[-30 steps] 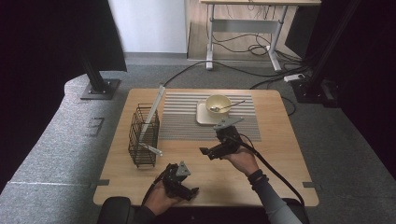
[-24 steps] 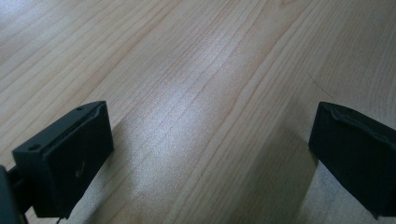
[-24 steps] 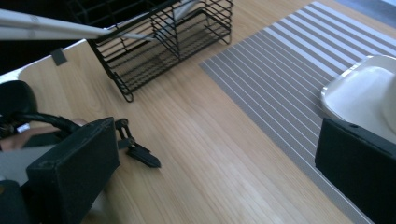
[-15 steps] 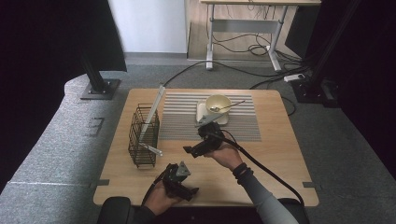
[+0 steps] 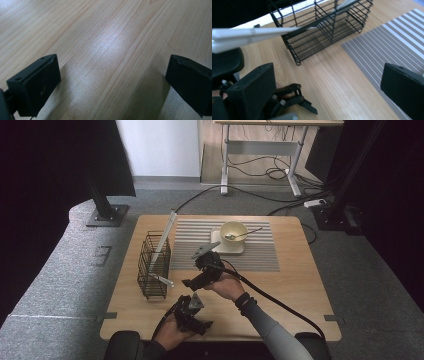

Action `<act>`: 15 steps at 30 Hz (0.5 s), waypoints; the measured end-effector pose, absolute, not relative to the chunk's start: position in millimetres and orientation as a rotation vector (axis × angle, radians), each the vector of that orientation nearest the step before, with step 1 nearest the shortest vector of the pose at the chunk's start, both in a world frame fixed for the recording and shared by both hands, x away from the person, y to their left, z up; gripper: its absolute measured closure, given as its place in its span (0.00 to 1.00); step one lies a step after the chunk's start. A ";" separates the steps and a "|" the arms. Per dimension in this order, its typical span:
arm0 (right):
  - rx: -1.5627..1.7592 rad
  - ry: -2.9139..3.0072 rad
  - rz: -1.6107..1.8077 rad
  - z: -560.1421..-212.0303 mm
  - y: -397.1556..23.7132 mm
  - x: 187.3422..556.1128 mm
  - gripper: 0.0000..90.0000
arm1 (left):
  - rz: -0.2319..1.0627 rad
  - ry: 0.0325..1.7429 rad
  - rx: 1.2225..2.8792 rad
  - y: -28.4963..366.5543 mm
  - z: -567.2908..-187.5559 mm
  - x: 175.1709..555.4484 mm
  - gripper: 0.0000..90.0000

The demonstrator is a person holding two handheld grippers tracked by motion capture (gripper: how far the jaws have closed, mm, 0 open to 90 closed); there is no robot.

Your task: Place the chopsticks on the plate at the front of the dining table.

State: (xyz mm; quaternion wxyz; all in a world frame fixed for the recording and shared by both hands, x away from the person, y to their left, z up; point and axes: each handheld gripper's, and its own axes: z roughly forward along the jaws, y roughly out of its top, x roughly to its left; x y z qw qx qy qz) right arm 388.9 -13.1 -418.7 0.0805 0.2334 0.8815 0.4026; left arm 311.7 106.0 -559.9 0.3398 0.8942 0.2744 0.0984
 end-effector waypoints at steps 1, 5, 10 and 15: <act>0.683 2.639 1.201 -418.8 -10.6 388.7 0.00 | 0.258 0.711 2.329 106.2 -559.9 311.9 0.00; 0.652 2.652 1.203 -418.8 0.2 386.6 0.00 | 0.256 0.709 2.331 106.2 -559.9 311.9 0.00; 0.619 2.662 1.196 -418.2 12.8 384.9 0.02 | 0.256 0.711 2.332 106.2 -559.7 311.8 0.00; 0.605 2.662 1.207 -417.7 19.5 383.1 0.06 | 0.256 0.714 2.329 106.0 -559.8 311.7 0.00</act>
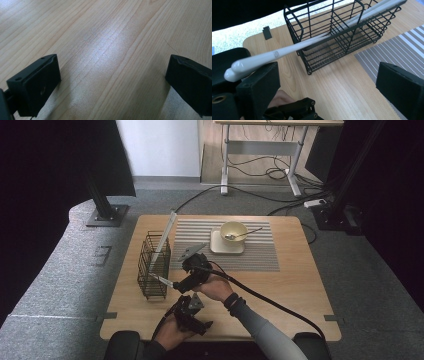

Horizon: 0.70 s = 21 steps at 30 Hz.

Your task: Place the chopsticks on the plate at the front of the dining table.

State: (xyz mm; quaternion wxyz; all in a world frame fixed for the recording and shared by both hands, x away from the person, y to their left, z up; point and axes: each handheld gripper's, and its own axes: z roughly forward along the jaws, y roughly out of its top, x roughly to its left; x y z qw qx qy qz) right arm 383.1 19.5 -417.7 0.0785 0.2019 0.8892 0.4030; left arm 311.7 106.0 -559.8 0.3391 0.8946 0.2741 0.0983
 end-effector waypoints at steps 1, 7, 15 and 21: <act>0.589 2.661 1.198 -418.0 22.4 382.1 0.09 | 0.256 0.713 2.329 106.0 -559.8 311.7 0.00; 0.530 2.690 1.188 -420.5 28.0 378.1 0.15 | 0.256 0.713 2.329 105.9 -559.8 311.7 0.00; 0.438 2.689 1.150 -419.0 37.0 369.5 0.29 | 0.254 0.714 2.328 105.8 -559.8 311.8 0.00; 0.320 2.627 1.133 -415.0 42.6 360.0 0.51 | 0.255 0.714 2.328 105.7 -559.8 311.8 0.00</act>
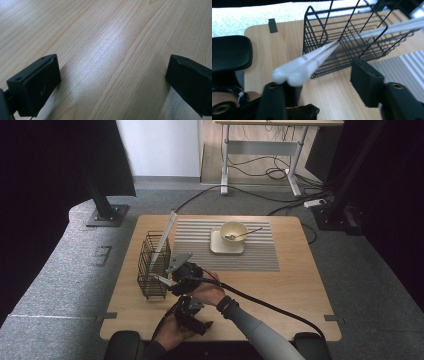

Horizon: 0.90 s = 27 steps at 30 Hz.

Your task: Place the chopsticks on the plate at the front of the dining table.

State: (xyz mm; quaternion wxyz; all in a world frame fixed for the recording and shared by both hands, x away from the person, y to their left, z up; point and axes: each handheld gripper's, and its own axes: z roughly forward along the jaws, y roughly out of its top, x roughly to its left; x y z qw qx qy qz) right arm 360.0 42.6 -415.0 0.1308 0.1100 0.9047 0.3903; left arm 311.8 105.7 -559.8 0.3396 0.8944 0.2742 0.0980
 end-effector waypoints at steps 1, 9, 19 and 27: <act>0.308 2.613 1.142 -413.1 43.0 358.1 0.58 | 0.247 0.706 2.330 106.4 -559.6 312.1 0.00; 0.335 2.614 1.151 -410.4 41.6 358.3 0.72 | 0.252 0.712 2.331 105.9 -559.6 311.8 0.00; 0.358 2.547 1.158 -404.9 38.0 359.1 0.89 | 0.260 0.713 2.332 105.4 -559.8 311.7 0.00; 0.386 2.527 1.167 -399.8 33.8 360.1 0.92 | 0.258 0.710 2.331 105.4 -559.8 311.8 0.00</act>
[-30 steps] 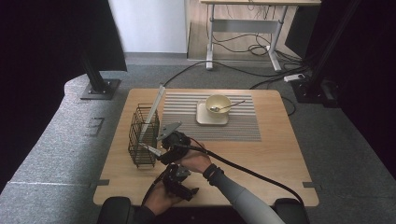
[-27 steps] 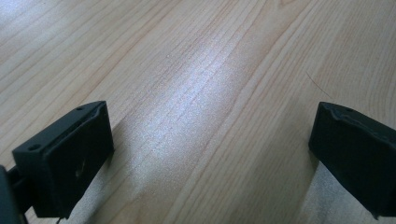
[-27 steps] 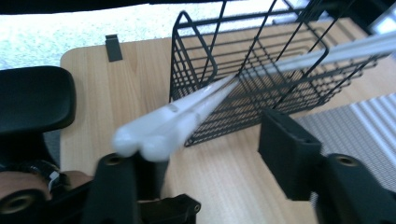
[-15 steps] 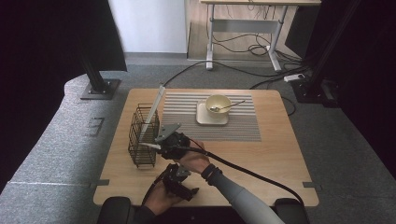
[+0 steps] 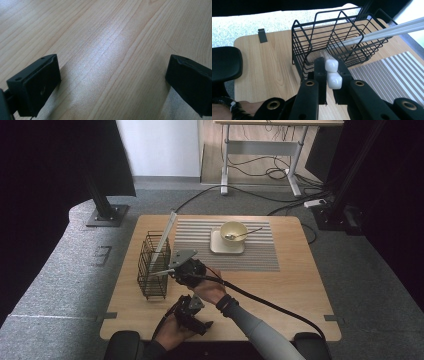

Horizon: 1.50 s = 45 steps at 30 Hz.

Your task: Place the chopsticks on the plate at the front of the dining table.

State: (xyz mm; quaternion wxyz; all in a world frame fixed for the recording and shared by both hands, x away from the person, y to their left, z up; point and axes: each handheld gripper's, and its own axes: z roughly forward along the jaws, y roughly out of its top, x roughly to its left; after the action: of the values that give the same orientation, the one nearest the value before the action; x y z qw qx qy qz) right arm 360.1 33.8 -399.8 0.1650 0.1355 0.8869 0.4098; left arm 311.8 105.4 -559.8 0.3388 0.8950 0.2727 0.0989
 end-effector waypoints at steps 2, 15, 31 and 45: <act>0.399 2.534 1.175 -398.0 31.7 361.2 0.92 | 0.257 0.710 2.331 105.4 -559.8 311.8 0.00; 0.448 2.577 1.229 -386.8 16.7 363.8 0.91 | 0.257 0.707 2.330 105.3 -560.0 312.0 0.00; 0.488 2.579 1.305 -364.0 -15.4 366.6 0.91 | 0.257 0.707 2.332 104.8 -559.9 312.3 0.00; 0.510 2.580 1.385 -336.4 -44.4 367.0 0.92 | 0.257 0.704 2.332 104.4 -559.9 312.6 0.00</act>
State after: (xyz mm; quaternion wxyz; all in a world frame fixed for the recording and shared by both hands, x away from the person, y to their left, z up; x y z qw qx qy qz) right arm 367.0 -44.4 -336.4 0.0844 0.1709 0.8650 0.4642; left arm 312.6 104.4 -559.9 0.3393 0.8955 0.2706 0.0986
